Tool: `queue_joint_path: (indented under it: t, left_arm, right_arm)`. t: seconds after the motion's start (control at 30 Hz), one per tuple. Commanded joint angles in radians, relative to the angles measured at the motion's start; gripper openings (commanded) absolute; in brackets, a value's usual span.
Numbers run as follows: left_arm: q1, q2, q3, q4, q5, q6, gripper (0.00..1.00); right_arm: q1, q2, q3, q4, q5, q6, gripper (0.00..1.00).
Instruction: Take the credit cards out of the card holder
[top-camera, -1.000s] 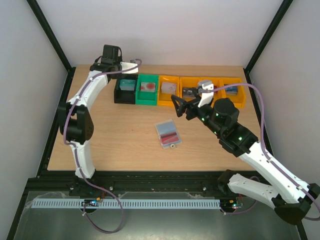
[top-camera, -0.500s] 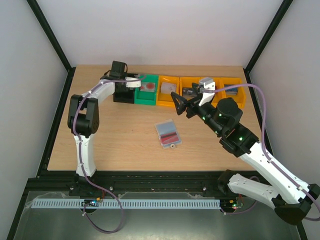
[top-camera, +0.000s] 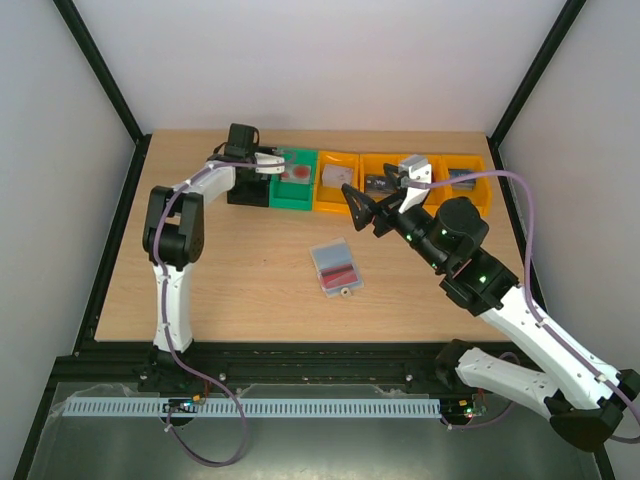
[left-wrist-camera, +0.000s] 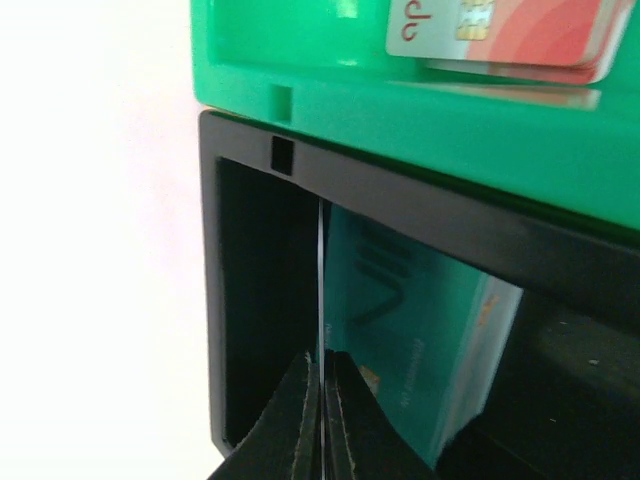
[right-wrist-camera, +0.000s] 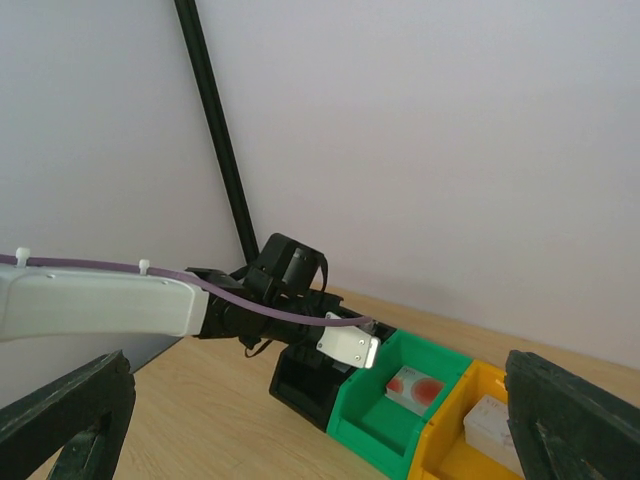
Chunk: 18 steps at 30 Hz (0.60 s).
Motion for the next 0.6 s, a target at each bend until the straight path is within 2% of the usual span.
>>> queue_joint_path:
  t: [0.0, 0.07, 0.17, 0.37, 0.57]
  left_arm:
    - [0.005, 0.040, 0.030, 0.101, -0.019, 0.046, 0.02]
    - [0.005, 0.046, 0.030, 0.118, -0.020, 0.053, 0.07]
    - [0.005, 0.046, 0.033, 0.085, -0.006, 0.058, 0.33]
    - [0.006, 0.041, 0.056, 0.089, -0.002, 0.009, 0.50]
    - [0.016, 0.033, 0.162, -0.008, 0.045, -0.106, 0.79]
  right_arm:
    - [0.002, 0.006, -0.005, 0.037, -0.029, -0.014, 0.99]
    - [0.002, 0.003, -0.008, 0.039, -0.034, -0.011, 0.99]
    - [0.002, 0.000, -0.014, 0.048, -0.031, -0.013, 0.99]
    - [0.002, -0.003, -0.015, 0.051, -0.052, -0.010, 0.99]
    - [0.002, 0.009, -0.007, 0.026, -0.024, -0.001, 0.99]
